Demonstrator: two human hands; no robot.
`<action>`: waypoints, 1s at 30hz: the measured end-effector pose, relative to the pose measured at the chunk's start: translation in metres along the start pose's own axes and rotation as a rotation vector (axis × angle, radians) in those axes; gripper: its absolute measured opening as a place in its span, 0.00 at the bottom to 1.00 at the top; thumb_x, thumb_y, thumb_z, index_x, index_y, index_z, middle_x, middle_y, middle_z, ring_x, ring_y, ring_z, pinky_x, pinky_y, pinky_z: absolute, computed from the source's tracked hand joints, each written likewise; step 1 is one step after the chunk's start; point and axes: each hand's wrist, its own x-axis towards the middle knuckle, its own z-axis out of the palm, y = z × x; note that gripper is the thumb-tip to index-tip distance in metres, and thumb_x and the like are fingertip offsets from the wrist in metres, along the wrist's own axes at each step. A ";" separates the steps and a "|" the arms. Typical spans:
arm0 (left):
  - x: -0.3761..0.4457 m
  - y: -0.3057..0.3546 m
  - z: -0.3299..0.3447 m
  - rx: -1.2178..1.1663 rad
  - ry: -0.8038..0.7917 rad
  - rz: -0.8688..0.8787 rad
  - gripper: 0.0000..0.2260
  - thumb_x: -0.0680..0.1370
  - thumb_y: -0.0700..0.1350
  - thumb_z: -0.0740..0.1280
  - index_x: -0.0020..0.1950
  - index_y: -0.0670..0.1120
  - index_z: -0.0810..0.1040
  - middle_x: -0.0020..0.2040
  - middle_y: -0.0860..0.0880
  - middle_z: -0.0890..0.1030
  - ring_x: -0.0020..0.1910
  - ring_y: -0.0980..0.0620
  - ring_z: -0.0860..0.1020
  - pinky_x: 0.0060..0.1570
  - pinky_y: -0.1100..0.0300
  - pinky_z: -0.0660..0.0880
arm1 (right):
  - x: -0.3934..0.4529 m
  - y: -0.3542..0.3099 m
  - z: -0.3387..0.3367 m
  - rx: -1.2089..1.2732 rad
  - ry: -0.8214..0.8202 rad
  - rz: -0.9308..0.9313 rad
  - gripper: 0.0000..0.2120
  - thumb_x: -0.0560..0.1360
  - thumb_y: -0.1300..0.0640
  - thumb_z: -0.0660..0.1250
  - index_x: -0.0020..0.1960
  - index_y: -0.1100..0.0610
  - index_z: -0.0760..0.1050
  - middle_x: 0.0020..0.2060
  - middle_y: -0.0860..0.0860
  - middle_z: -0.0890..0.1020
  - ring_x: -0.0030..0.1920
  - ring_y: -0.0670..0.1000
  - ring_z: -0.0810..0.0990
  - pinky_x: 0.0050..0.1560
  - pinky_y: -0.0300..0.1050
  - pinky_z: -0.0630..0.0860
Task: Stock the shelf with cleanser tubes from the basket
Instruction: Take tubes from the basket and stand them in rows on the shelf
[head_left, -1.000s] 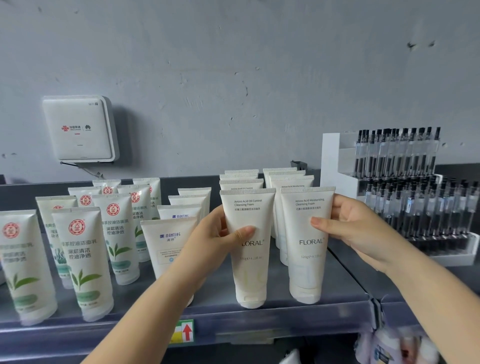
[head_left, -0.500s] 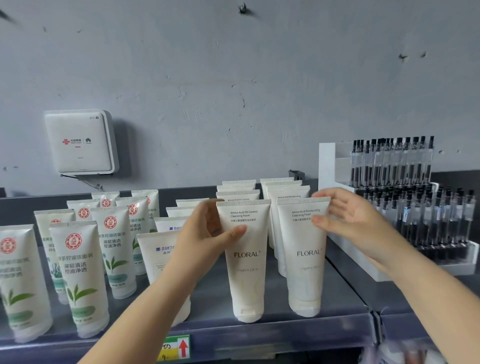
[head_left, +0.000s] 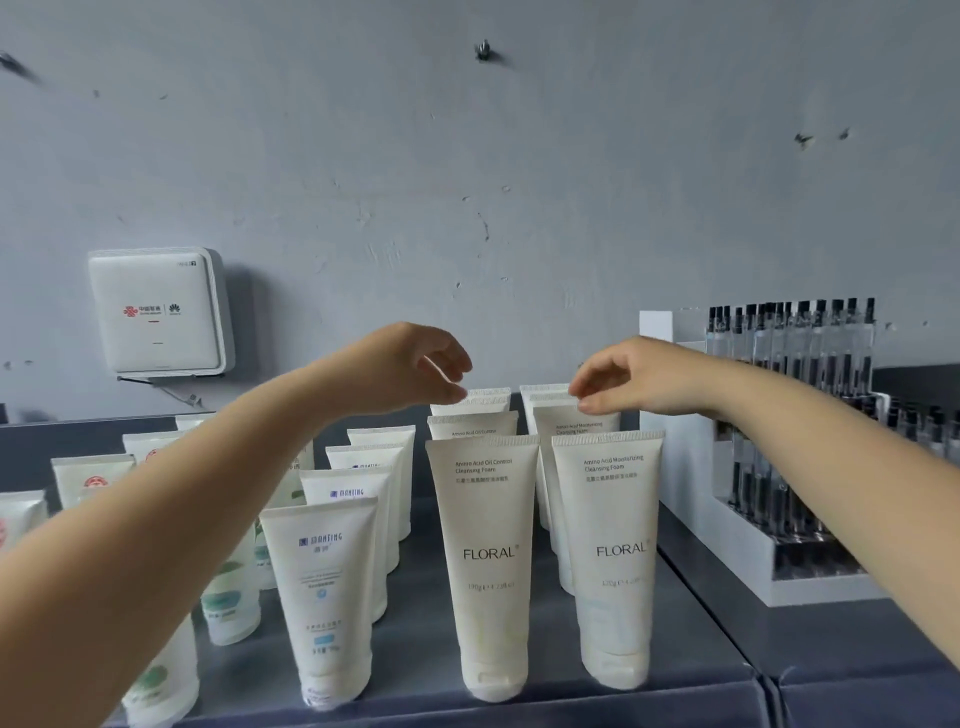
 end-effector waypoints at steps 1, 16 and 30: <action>0.004 -0.001 0.000 0.024 -0.051 0.000 0.09 0.74 0.43 0.70 0.52 0.50 0.76 0.47 0.57 0.79 0.50 0.54 0.80 0.53 0.63 0.73 | 0.004 0.000 0.001 -0.040 -0.036 0.003 0.08 0.71 0.57 0.72 0.51 0.54 0.80 0.46 0.46 0.83 0.50 0.46 0.80 0.59 0.40 0.73; 0.035 -0.010 0.022 0.034 -0.382 -0.034 0.08 0.75 0.36 0.67 0.49 0.48 0.78 0.44 0.50 0.81 0.35 0.59 0.77 0.34 0.73 0.75 | 0.014 0.003 0.005 -0.141 -0.252 0.018 0.04 0.72 0.62 0.70 0.44 0.55 0.82 0.30 0.42 0.82 0.29 0.40 0.75 0.33 0.33 0.71; 0.032 -0.012 0.020 -0.018 -0.405 -0.020 0.10 0.75 0.35 0.66 0.50 0.49 0.79 0.44 0.53 0.83 0.36 0.61 0.79 0.34 0.72 0.74 | 0.009 0.003 0.003 -0.131 -0.259 0.004 0.07 0.72 0.61 0.69 0.39 0.51 0.81 0.32 0.42 0.83 0.33 0.41 0.76 0.41 0.38 0.72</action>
